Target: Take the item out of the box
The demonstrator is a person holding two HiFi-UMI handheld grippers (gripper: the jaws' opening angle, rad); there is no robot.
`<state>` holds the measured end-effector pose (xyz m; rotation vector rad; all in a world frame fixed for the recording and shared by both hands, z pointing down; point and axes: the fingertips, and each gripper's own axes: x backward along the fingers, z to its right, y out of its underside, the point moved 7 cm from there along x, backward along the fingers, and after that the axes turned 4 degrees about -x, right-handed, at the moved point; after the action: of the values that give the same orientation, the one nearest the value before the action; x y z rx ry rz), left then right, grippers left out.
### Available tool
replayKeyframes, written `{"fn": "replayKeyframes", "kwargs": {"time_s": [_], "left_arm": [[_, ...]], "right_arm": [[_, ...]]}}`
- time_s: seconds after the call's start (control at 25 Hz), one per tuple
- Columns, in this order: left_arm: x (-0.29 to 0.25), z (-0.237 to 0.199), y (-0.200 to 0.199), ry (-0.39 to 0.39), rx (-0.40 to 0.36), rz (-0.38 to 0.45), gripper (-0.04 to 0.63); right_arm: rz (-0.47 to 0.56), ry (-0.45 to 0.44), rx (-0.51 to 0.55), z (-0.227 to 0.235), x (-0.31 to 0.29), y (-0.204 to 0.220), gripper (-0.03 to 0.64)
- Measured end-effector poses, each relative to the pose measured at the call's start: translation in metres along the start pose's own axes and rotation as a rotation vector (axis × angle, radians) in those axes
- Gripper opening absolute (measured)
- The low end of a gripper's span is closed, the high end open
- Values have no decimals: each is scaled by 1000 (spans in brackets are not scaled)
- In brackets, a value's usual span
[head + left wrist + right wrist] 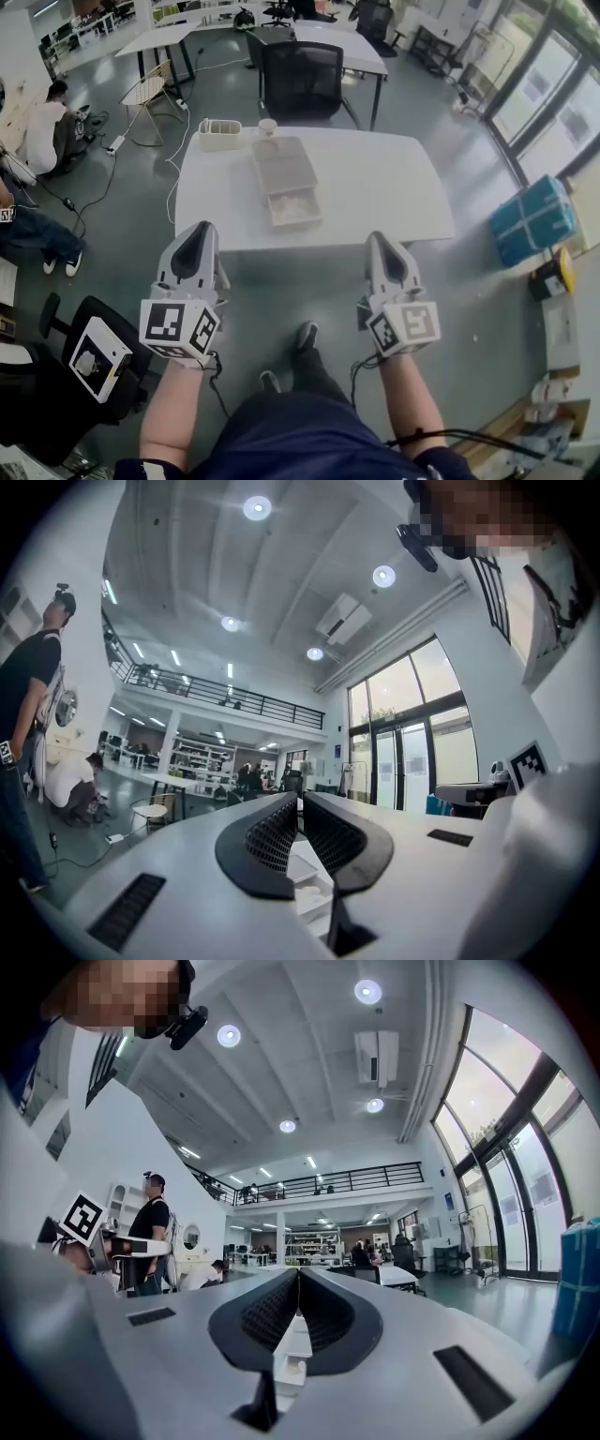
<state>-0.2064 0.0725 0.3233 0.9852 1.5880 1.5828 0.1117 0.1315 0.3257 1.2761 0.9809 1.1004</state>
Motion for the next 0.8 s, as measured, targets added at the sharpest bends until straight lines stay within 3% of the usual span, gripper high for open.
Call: {"fn": "replayKeyframes", "kwargs": {"time_s": [0.28, 0.8], "left_arm": [[-56, 6, 13, -25, -56, -57, 44], [-168, 32, 35, -95, -110, -178, 44]], "right_arm": [[-13, -39, -54, 39, -55, 19, 18], [-101, -214, -126, 102, -158, 57, 18]]}}
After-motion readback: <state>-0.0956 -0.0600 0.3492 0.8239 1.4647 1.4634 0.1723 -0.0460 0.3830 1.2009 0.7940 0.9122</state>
